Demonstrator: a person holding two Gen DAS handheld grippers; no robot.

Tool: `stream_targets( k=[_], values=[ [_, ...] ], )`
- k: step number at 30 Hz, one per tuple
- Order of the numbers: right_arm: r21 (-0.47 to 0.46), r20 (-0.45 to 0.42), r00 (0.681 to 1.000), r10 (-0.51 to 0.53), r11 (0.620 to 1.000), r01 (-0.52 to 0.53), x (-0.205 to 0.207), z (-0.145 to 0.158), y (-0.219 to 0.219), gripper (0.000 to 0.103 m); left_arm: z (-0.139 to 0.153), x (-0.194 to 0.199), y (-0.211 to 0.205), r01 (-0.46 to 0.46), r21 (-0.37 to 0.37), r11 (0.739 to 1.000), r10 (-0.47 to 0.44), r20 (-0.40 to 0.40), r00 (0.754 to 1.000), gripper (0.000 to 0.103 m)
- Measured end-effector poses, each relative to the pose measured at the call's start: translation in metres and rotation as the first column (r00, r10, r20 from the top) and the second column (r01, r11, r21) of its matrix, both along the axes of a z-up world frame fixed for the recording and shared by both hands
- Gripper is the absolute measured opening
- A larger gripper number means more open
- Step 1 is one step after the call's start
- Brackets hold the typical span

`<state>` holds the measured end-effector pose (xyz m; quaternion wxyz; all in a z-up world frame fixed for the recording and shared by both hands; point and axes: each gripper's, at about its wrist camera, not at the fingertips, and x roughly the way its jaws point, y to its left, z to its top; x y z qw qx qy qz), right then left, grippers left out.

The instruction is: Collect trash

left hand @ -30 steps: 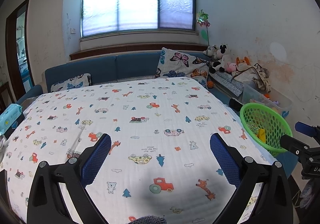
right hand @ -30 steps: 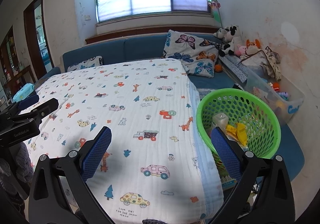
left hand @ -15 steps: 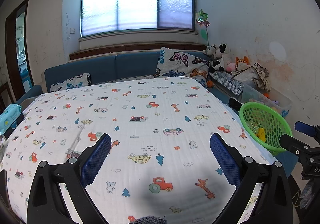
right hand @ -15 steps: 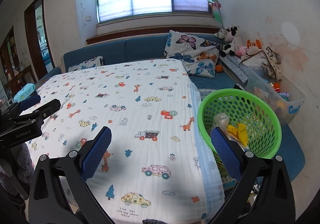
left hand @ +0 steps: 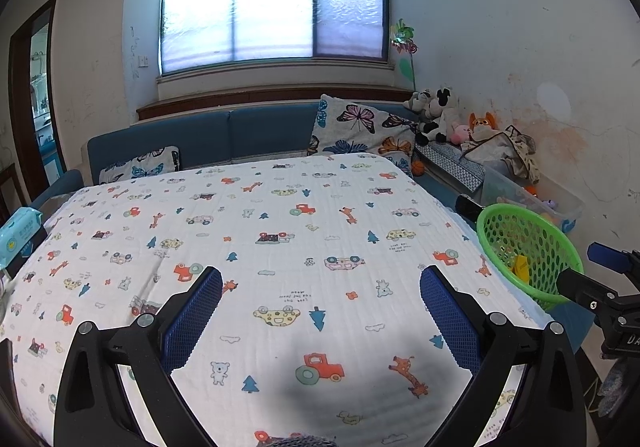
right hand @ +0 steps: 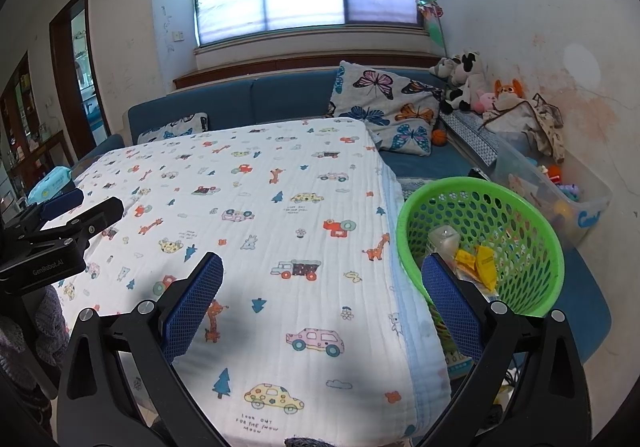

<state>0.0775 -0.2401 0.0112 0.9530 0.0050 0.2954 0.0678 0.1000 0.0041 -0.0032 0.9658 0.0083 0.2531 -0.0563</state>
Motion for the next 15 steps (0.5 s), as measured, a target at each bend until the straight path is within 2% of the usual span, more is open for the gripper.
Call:
stream_targets(
  k=[15],
  values=[
    [0.003,0.001,1.0,0.004,1.0,-0.004,-0.0016,-0.0021,0.0015,0.099,-0.0007,0.0013,0.0043,-0.004,-0.003,1.0,0.004,-0.006,1.0,0.096]
  ],
)
